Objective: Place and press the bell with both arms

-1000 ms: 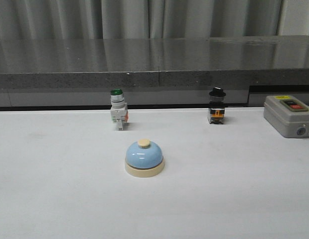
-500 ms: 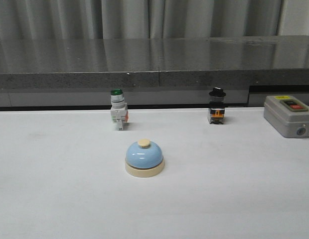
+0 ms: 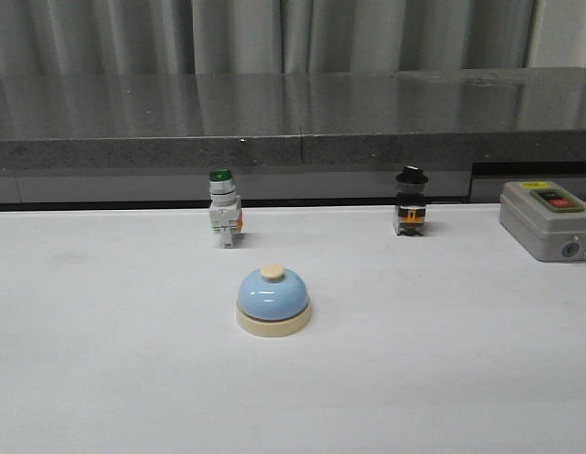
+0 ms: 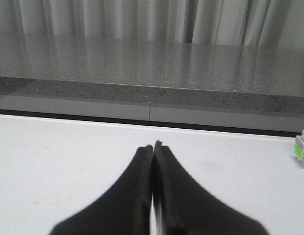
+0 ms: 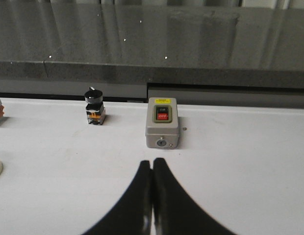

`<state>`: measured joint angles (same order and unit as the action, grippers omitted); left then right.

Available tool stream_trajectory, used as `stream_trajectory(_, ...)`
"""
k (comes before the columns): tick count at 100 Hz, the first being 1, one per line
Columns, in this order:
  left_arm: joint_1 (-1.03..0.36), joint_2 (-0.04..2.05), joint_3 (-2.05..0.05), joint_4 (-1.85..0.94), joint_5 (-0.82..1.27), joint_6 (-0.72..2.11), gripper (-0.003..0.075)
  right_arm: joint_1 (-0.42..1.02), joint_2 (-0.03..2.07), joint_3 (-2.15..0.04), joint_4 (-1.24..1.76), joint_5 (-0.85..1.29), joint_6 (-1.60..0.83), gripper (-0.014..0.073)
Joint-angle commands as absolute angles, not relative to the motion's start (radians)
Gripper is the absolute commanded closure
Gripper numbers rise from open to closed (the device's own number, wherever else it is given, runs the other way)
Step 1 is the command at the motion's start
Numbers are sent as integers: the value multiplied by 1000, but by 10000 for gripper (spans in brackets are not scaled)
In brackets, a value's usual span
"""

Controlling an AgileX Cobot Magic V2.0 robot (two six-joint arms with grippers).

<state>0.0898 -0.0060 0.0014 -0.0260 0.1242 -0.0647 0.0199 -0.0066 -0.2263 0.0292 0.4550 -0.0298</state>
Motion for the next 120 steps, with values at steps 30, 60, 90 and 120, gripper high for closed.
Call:
stream_trajectory(30,87,-35,43,-36,46,-72,741,14,-29,-69,11,-42,-30,654)
stream_trajectory(60,87,-35,43,-36,46,-72,741,14,-29,12,11,-66,-30,654)
stream_trajectory(90,87,-35,43,-36,46,-72,741,14,-29,12,11,-64,-30,654)
stream_trajectory(120,87,-35,43,-36,46,-72,741,14,-29,12,11,-64,-30,654)
